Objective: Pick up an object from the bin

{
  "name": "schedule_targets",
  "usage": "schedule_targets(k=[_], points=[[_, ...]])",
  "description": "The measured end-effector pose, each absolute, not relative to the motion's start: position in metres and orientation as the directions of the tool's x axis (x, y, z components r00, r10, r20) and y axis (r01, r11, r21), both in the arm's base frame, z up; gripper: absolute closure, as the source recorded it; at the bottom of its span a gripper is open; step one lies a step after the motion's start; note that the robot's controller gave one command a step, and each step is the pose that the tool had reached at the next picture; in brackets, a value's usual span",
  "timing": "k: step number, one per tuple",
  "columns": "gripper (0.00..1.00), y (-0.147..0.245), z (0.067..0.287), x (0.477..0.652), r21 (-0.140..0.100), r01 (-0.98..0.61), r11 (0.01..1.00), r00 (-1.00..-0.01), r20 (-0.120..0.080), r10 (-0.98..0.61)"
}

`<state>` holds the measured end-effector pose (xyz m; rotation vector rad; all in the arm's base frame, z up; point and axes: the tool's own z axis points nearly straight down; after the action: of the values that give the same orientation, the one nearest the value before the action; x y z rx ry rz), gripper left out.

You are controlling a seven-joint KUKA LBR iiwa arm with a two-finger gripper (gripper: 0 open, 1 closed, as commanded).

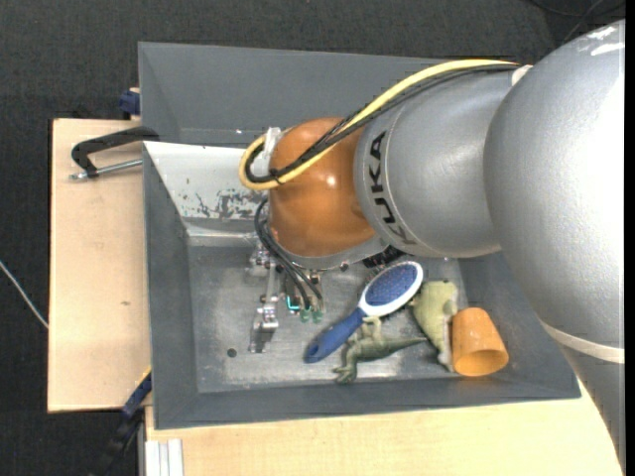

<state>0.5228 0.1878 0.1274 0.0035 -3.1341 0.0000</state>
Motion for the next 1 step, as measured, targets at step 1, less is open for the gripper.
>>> schedule_targets(k=[1], points=[[0.00,0.1297,0.0718,0.5195,0.002,-0.227,0.974,-0.974,-0.006,-0.227]])
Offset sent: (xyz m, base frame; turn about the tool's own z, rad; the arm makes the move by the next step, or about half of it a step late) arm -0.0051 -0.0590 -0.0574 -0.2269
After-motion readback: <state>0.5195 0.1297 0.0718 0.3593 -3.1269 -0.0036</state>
